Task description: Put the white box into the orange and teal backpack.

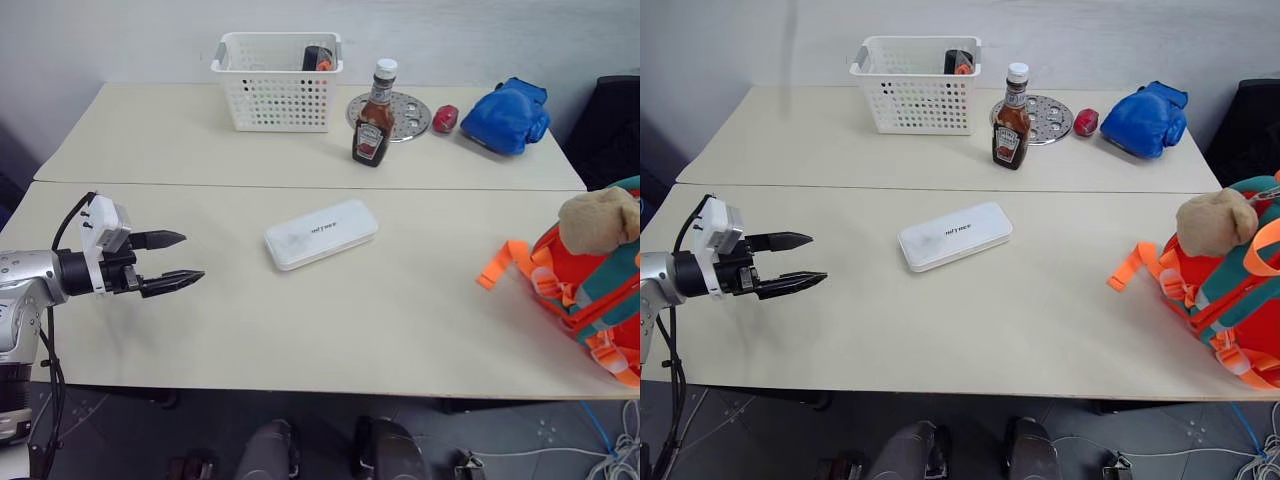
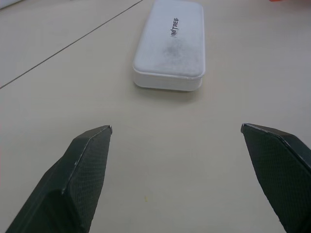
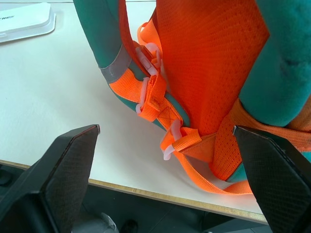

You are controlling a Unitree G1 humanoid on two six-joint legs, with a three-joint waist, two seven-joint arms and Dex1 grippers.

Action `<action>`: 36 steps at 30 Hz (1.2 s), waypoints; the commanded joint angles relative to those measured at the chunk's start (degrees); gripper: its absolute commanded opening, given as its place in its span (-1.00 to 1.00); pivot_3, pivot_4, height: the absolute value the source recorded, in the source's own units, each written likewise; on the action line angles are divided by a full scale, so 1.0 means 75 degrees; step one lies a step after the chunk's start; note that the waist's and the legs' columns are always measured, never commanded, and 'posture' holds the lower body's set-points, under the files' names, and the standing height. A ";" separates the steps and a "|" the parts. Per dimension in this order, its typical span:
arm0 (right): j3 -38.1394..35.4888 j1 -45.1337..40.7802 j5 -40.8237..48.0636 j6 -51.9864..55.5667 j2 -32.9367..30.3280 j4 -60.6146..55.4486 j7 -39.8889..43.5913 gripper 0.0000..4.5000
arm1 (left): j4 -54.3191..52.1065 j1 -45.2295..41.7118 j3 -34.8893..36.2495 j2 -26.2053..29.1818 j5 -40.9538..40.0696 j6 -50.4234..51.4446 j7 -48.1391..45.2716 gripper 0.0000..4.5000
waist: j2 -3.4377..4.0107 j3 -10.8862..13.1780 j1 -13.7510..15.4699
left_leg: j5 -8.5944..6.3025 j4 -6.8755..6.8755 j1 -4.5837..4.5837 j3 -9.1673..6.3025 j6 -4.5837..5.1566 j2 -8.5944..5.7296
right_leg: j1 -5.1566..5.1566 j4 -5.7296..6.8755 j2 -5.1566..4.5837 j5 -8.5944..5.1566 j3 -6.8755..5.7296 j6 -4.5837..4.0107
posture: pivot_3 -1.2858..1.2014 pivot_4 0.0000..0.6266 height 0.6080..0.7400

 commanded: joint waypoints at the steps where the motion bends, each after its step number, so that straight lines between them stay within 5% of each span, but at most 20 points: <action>1: -0.0253 0.0074 0.0126 -0.0023 0.0021 0.0011 0.0013 1.00 | -0.0053 -0.0106 0.0195 0.0132 -0.0061 -0.0062 -0.0039 0.99 | 0.0000 0.0000 0.0001 | 0.0000 -0.0002 0.0000 0.0001 -0.0001 0.0000 | 0.0000 -0.0003 0.0000 0.0000 0.0000 0.0000 | 0.03 -0.52 1.00; 18: -0.0126 0.0060 0.0043 -0.0089 0.0055 -0.0288 -0.0128 1.00 | -0.0020 -0.0223 0.0103 -0.0002 0.0030 0.0027 0.0280 0.99 | 0.0000 0.0000 -0.0001 | 0.0001 -0.0037 0.0011 0.0021 -0.0005 0.0000 | -0.0001 -0.0027 0.0007 0.0000 0.0006 0.0000 | 0.03 -0.52 1.00; 28: 0.0230 0.0063 0.1639 0.1161 -0.0187 -0.4308 -0.0655 1.00 | -0.0982 -0.0022 0.0163 -0.0297 -0.0004 0.0821 0.1414 0.99 | 0.0001 0.0001 -0.0004 | 0.0003 -0.0045 0.0017 0.0021 -0.0010 0.0004 | -0.0002 -0.0025 0.0009 0.0000 0.0015 0.0000 | 0.03 -0.52 1.00; 33: 0.1792 -0.1184 0.2546 0.1548 -0.0511 -0.5968 -0.2283 0.46 | -0.1855 0.0570 0.0420 -0.0550 -0.0176 0.1188 0.1957 0.48 | -0.0015 0.0005 -0.0002 | 0.0003 -0.0046 0.0014 0.0020 -0.0014 0.0006 | -0.0005 -0.0028 0.0010 0.0000 0.0018 0.0000 | 0.03 -0.52 1.00; 36: 0.3961 -0.2938 0.1550 0.1617 -0.0764 -0.5841 -0.3427 -0.02 | -0.2006 0.0798 0.0306 -0.0806 0.0185 0.1119 0.2580 0.04 | -0.0033 0.0000 -0.0017 | 0.0004 -0.0038 0.0011 0.0020 -0.0017 0.0004 | -0.0007 -0.0031 0.0009 0.0000 0.0018 0.0000 | 0.03 -0.52 1.00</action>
